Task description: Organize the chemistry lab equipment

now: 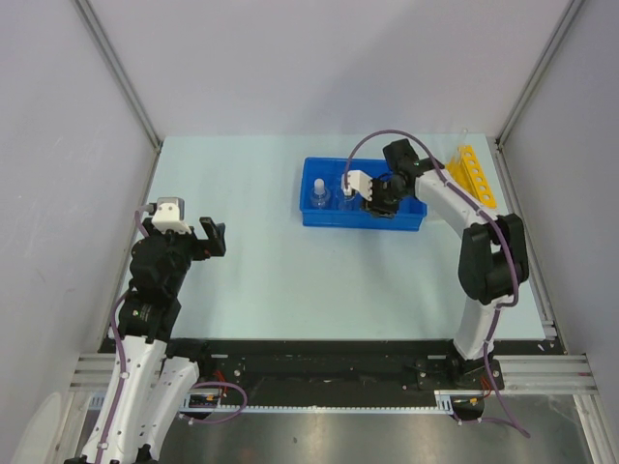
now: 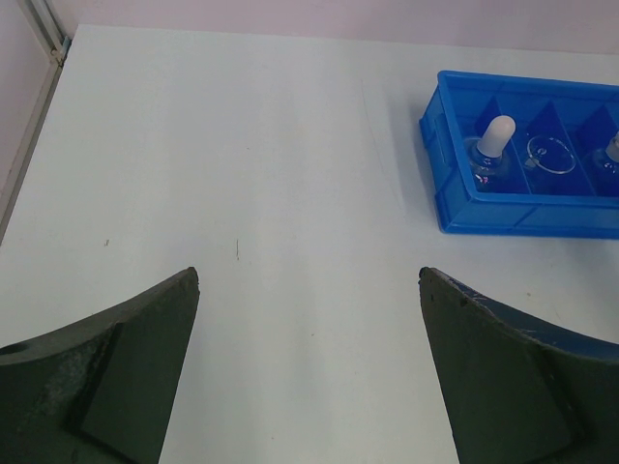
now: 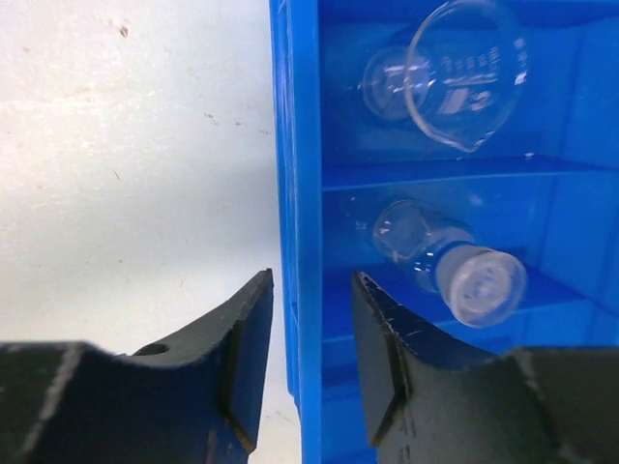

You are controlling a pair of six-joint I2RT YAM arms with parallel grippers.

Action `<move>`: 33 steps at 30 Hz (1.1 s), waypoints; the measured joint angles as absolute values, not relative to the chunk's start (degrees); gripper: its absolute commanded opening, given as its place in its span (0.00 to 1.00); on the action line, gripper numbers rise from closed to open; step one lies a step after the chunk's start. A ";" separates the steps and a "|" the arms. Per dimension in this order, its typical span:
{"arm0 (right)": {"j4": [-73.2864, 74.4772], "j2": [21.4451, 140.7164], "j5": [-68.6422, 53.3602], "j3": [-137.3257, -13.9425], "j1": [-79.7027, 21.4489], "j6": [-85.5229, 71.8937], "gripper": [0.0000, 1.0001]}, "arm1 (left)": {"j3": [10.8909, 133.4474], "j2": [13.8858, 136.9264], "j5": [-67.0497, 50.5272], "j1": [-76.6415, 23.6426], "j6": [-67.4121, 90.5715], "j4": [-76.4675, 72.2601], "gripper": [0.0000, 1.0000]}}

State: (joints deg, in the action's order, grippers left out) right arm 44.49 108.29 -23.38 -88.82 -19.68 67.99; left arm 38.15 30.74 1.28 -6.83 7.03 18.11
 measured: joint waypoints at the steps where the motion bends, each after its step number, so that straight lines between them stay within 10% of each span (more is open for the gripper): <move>1: 44.49 107.37 -23.40 -88.79 -19.81 67.85 0.48 | 38.15 30.74 1.28 -6.83 7.03 18.09 1.00; 19: 39.55 74.56 -29.47 -82.46 -7.27 34.87 1.00 | 39.72 32.53 -15.33 -6.72 14.17 17.39 1.00; 33: 31.57 48.82 -14.87 -78.72 8.32 -2.13 1.00 | 57.93 29.39 -29.04 -6.72 21.15 21.37 1.00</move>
State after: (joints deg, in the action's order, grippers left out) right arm 31.57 48.82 -14.87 -78.72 8.32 -2.13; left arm 57.93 29.39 -29.04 -6.72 21.15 21.37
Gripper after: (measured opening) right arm 0.994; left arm 0.996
